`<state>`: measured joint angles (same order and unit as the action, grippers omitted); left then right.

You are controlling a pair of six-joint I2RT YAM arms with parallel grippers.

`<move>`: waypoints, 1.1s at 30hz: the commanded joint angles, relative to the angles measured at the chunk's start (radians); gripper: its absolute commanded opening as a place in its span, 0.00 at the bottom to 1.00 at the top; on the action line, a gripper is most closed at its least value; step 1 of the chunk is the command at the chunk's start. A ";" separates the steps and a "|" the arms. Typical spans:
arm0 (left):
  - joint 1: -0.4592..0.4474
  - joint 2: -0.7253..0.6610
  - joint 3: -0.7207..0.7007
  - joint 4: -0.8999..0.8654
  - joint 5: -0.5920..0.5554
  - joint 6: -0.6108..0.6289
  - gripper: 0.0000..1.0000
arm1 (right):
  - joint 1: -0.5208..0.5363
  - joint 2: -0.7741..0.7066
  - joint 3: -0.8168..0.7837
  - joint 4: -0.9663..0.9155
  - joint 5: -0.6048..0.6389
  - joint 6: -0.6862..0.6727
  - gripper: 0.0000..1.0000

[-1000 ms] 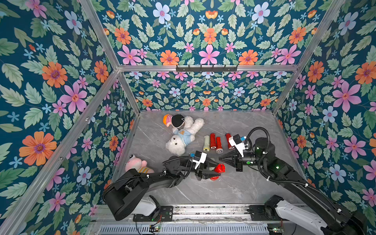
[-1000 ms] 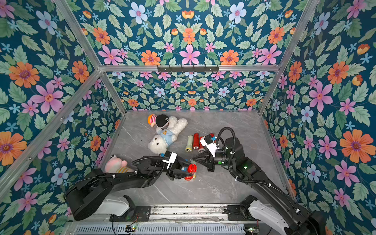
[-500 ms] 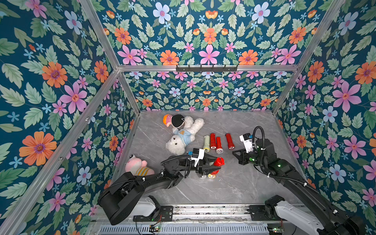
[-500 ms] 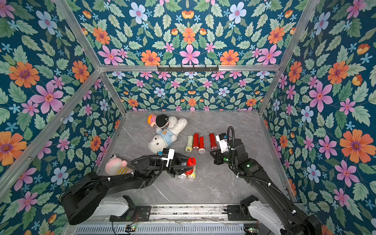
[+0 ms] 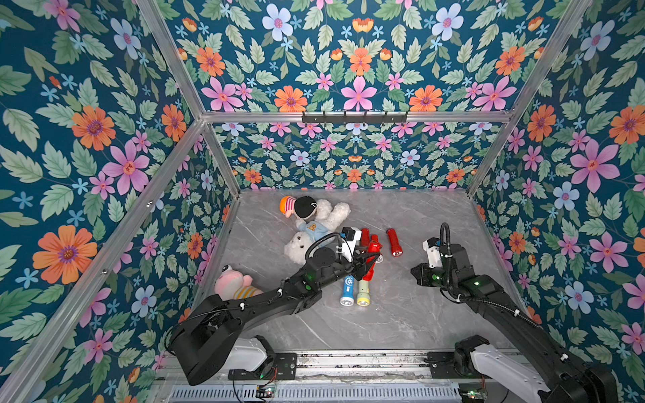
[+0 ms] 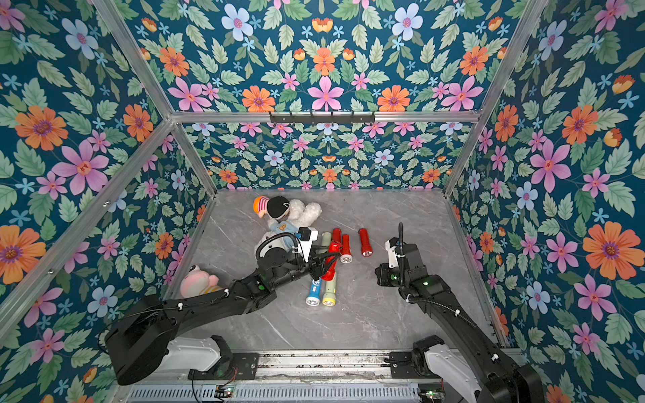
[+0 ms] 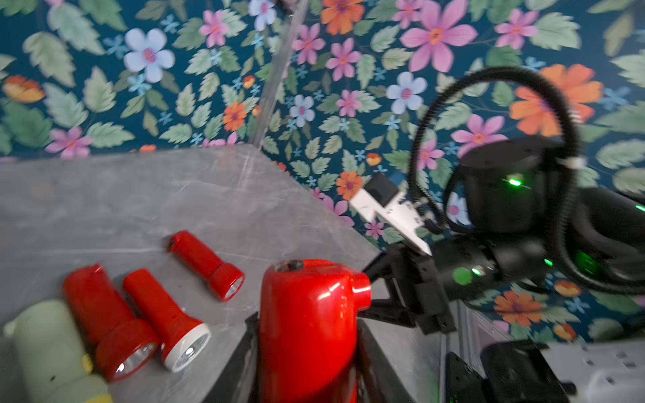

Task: Close the plug at the bottom of the flashlight
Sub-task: Place the flashlight at the center of the board.

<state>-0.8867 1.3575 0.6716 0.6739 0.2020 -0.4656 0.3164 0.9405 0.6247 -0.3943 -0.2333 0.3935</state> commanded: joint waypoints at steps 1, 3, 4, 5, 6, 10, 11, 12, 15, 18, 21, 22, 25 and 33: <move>-0.022 0.040 0.048 -0.135 -0.143 -0.148 0.00 | -0.008 -0.007 -0.004 -0.012 0.028 0.013 0.17; -0.071 0.073 0.075 -0.188 -0.215 -0.160 0.00 | -0.015 -0.013 -0.010 -0.016 0.051 0.025 0.17; -0.092 0.087 0.085 -0.201 -0.241 -0.160 0.00 | -0.019 -0.017 -0.014 -0.016 0.053 0.030 0.17; -0.115 0.102 0.101 -0.220 -0.262 -0.161 0.00 | -0.024 -0.022 -0.019 -0.015 0.052 0.032 0.17; -0.131 0.118 0.119 -0.241 -0.282 -0.180 0.00 | -0.029 -0.027 -0.026 -0.013 0.051 0.034 0.17; -0.154 0.191 0.152 -0.274 -0.303 -0.295 0.00 | -0.034 -0.037 -0.036 -0.029 0.052 0.027 0.18; -0.154 0.209 0.156 -0.276 -0.302 -0.322 0.00 | -0.035 -0.039 -0.038 -0.037 0.052 0.024 0.18; -0.155 0.223 0.159 -0.280 -0.306 -0.346 0.00 | -0.035 -0.044 -0.041 -0.043 0.052 0.020 0.18; -0.160 0.262 0.164 -0.280 -0.317 -0.408 0.00 | -0.036 -0.069 -0.051 -0.053 0.061 0.012 0.18; -0.178 0.299 0.192 -0.293 -0.323 -0.427 0.00 | -0.036 -0.097 -0.062 -0.055 0.072 0.010 0.19; -0.201 0.339 0.238 -0.342 -0.338 -0.443 0.00 | -0.037 -0.113 -0.065 -0.054 0.074 0.010 0.21; -0.204 0.352 0.250 -0.356 -0.339 -0.450 0.00 | -0.036 -0.115 -0.063 -0.055 0.074 0.013 0.21; -0.210 0.387 0.274 -0.384 -0.340 -0.474 0.00 | -0.036 -0.117 -0.065 -0.055 0.070 0.015 0.22; -0.210 0.447 0.303 -0.429 -0.339 -0.513 0.00 | -0.037 -0.116 -0.072 -0.044 0.066 0.019 0.25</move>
<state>-1.0939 1.7927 0.9649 0.2607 -0.1280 -0.9451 0.2802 0.8238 0.5541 -0.4442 -0.1730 0.4114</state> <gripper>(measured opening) 0.390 0.244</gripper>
